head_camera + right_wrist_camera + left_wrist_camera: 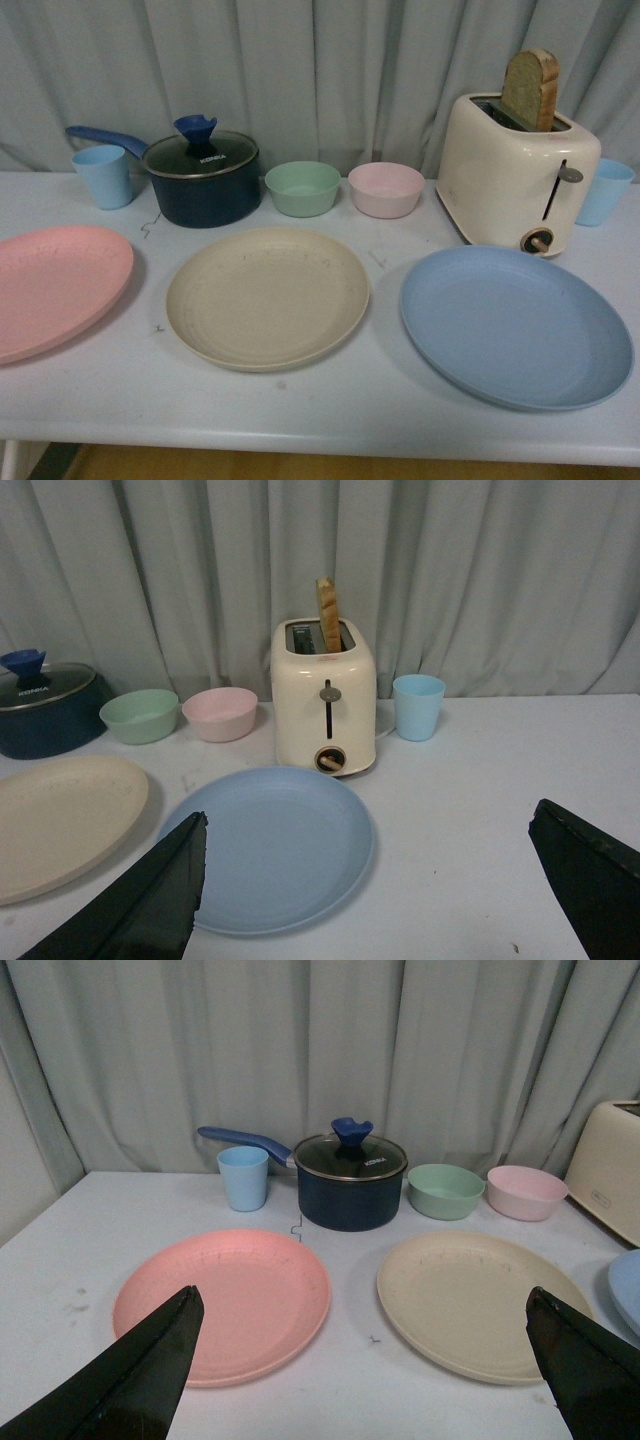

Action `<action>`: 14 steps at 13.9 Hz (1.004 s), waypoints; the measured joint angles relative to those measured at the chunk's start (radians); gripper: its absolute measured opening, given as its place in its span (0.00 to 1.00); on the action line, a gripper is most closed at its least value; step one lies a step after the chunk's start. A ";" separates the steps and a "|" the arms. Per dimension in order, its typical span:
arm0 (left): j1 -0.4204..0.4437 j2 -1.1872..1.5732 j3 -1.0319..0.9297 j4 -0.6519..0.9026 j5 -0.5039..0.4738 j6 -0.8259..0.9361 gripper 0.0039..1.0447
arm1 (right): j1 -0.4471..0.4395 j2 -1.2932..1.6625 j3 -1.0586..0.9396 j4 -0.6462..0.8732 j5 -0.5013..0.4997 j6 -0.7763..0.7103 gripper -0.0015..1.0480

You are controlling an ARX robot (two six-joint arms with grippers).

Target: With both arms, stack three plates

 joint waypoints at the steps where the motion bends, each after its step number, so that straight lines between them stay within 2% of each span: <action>1: 0.000 0.000 0.000 0.000 0.000 0.000 0.94 | 0.000 0.000 0.000 0.000 0.000 0.000 0.94; 14: 0.000 0.000 0.000 0.000 0.000 0.000 0.94 | 0.000 0.000 0.000 0.000 0.000 0.000 0.94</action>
